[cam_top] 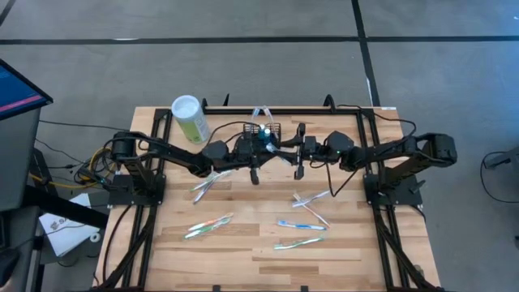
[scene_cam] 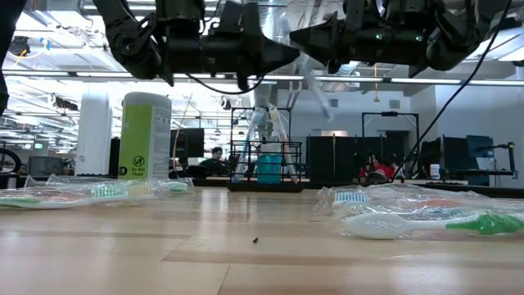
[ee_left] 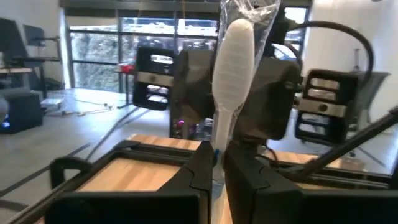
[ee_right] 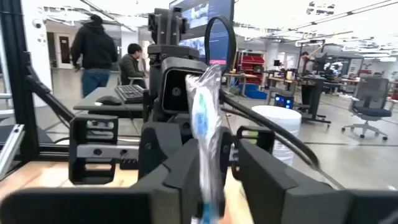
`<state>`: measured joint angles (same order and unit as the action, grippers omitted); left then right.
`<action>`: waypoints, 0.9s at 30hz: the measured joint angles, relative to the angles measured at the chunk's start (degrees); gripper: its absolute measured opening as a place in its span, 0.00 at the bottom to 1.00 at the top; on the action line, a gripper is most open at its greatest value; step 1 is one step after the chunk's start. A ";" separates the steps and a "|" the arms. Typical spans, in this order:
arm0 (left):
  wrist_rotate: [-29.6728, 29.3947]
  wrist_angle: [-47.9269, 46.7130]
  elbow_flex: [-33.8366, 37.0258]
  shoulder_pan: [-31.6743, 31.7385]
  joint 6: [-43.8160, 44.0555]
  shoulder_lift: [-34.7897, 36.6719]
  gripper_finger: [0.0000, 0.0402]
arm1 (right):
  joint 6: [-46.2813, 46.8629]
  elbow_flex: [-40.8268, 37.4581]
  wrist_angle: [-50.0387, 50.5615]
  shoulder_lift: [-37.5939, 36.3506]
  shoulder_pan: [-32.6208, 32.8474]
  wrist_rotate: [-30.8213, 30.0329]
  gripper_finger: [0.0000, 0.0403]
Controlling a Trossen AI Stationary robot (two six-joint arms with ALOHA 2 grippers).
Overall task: Pick & Place toothbrushing station
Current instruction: Put the blue toothbrush into the black wire organizer
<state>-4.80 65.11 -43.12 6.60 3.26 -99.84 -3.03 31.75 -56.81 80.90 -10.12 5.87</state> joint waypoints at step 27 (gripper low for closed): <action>-16.83 -21.63 14.05 7.88 -0.66 25.87 0.03 | 3.07 0.13 1.74 -0.02 0.90 -0.29 0.30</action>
<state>-21.63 43.48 -29.07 14.49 2.60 -73.97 0.03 31.88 -55.07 80.88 -9.21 5.58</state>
